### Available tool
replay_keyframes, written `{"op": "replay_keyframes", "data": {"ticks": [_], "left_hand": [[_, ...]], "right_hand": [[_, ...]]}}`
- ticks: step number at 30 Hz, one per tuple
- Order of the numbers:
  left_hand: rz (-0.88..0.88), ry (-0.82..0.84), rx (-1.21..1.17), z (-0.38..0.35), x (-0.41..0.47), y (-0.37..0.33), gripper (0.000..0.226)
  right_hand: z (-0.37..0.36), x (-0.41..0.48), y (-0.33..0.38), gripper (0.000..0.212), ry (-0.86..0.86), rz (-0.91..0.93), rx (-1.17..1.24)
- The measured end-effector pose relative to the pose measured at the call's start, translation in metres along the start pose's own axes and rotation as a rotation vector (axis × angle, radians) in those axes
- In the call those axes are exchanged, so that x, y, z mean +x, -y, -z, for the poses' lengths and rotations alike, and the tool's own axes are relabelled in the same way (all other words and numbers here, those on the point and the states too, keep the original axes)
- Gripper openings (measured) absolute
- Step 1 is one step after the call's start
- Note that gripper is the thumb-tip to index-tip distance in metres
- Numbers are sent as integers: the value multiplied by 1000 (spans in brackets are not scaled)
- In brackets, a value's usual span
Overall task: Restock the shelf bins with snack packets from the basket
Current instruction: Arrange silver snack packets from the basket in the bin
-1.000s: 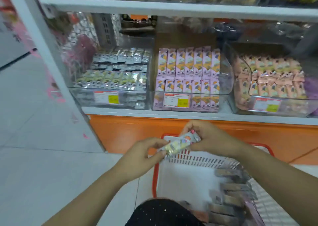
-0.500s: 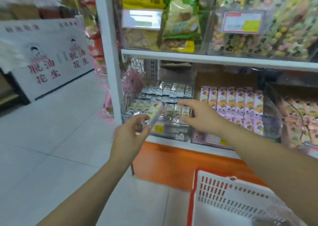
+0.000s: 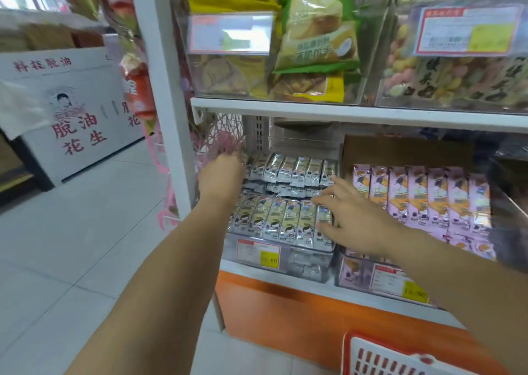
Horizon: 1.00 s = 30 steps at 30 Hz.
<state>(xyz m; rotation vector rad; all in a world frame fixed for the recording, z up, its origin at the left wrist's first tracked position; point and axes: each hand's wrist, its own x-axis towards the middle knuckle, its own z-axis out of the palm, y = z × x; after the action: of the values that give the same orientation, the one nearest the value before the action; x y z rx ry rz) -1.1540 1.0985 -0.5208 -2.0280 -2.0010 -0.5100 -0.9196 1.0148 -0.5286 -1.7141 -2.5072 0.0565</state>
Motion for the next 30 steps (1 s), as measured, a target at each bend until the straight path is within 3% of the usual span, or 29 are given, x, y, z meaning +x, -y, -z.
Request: {"op": "replay_keyframes", "data": {"ticks": [12,16,20,24,30], "left_hand": [[-2,66,290,-22,32,-9,25],[-57,87,454,-30,31,-9,41],[-78,108,306,-36,31,-12,43],[-96,221,-122,-41,28,-23,53],[-95,347,-53,-50,41,-24,71]], "right_hand": [[-6,-3,-5,57,-56,46,157],[-8,-2,-4,57,-69,47,161],[-9,-2,-3,57,-83,41,171],[-12,-1,-3,58,-108,48,196],[-15,-2,-5,59,-120,48,204]]}}
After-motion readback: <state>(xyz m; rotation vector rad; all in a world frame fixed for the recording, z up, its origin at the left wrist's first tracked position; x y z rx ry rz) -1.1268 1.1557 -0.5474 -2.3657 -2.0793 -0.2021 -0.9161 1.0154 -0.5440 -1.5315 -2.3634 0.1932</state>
